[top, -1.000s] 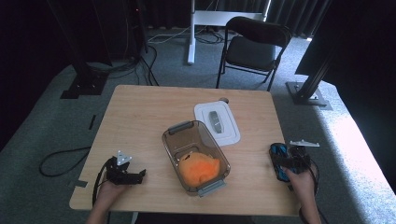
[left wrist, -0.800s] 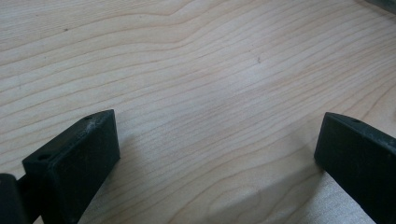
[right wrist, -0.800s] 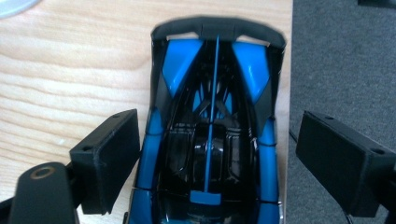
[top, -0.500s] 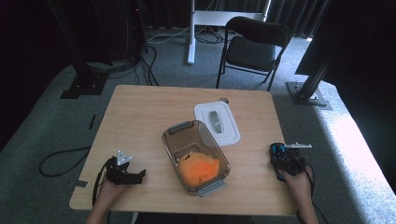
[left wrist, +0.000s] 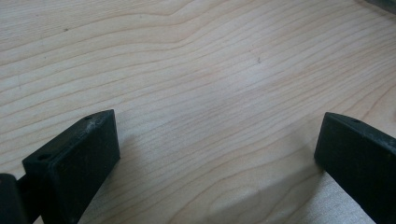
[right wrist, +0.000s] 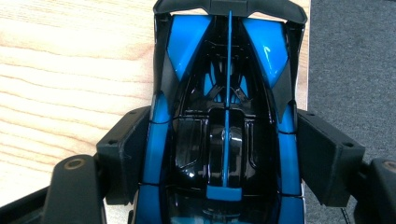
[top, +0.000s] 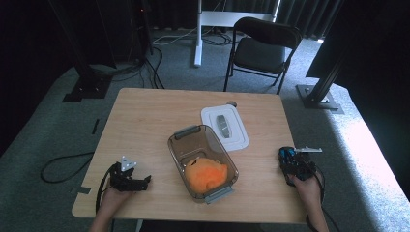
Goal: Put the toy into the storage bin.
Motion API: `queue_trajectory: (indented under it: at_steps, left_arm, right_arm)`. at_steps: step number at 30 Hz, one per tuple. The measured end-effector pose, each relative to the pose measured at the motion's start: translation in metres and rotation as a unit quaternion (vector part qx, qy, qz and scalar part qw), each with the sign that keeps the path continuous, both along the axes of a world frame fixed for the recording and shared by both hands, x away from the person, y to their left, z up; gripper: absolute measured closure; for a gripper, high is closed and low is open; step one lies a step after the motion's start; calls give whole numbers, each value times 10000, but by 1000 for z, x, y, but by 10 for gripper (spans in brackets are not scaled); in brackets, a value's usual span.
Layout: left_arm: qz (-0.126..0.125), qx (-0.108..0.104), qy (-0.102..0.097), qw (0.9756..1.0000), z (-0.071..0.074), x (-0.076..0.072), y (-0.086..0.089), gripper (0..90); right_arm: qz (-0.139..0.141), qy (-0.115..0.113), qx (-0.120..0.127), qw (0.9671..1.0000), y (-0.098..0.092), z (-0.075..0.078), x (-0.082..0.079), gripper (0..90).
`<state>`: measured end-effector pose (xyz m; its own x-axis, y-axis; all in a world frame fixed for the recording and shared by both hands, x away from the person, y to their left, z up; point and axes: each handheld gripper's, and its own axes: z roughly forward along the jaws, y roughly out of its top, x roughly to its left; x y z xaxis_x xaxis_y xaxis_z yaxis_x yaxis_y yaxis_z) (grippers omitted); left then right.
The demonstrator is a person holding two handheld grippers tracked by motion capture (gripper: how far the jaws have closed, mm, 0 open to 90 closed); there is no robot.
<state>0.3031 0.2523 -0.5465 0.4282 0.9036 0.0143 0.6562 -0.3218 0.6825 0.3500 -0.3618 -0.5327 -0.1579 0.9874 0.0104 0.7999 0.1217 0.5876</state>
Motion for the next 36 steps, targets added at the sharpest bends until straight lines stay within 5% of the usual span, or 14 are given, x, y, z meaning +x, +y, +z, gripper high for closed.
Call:
queue_trajectory:
  at_steps: [15, 36]
  left_arm:
    - [1, -3, 0, 10000, 0, 0, 0, 4]
    - [0, -5, -2, 10000, 0, 0, 0, 4]
  right_arm:
    - [30, 68, 109, 9999, -1, 6, 5, 255]
    - [462, -337, 196, 9982, 22, 62, 4, 255]
